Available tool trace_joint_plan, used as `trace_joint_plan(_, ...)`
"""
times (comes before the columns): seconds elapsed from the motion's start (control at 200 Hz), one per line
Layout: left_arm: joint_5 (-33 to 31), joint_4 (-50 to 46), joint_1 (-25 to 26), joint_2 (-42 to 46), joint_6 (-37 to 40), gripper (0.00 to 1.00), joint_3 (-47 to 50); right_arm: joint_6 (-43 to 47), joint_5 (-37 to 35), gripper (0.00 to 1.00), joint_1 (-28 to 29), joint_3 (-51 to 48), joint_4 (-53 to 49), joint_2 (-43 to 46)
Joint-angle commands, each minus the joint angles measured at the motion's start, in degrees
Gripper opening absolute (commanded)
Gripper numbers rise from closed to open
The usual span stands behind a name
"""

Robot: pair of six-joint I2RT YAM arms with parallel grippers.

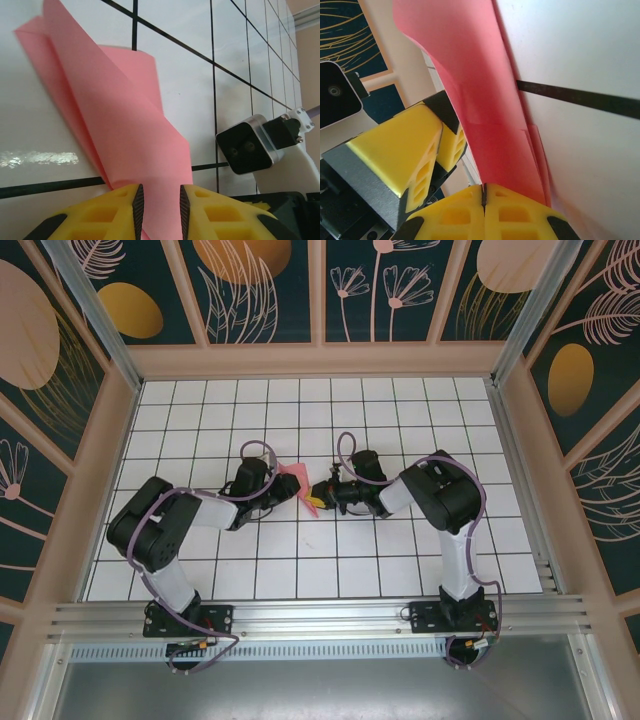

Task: Fold a paper plane with a square sheet of paper (pick it up from the middle)
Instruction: Fold the wing for the fifth time at the center of the table.

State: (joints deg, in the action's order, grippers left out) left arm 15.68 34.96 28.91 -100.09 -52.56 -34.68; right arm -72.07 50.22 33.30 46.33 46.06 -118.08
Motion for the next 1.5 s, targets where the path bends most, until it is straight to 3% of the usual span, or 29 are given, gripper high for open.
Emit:
trace_joint_plan(0.0, 0.2, 1.3, 0.2, -1.2, 0.6, 0.28, -1.6, -1.7, 1.4, 0.0, -0.2, -1.5, -2.9, -2.1)
trace_joint_plan(0.936, -0.9, -6.0, 0.3, -4.2, 1.9, 0.27, -5.4, 8.2, -1.2, 0.0, -0.2, 1.9, -16.5, -2.6)
trace_joint_plan(1.226, -0.9, -7.6, 0.3, -4.9, 2.3, 0.27, -6.3, 16.8, -0.8, 0.18, -0.1, 5.0, -25.7, 0.2)
trace_joint_plan(1.496, -0.9, -8.2, 0.3, -5.2, 2.3, 0.27, -6.7, 24.7, -3.4, 0.21, 0.2, 6.5, -35.0, 3.2)
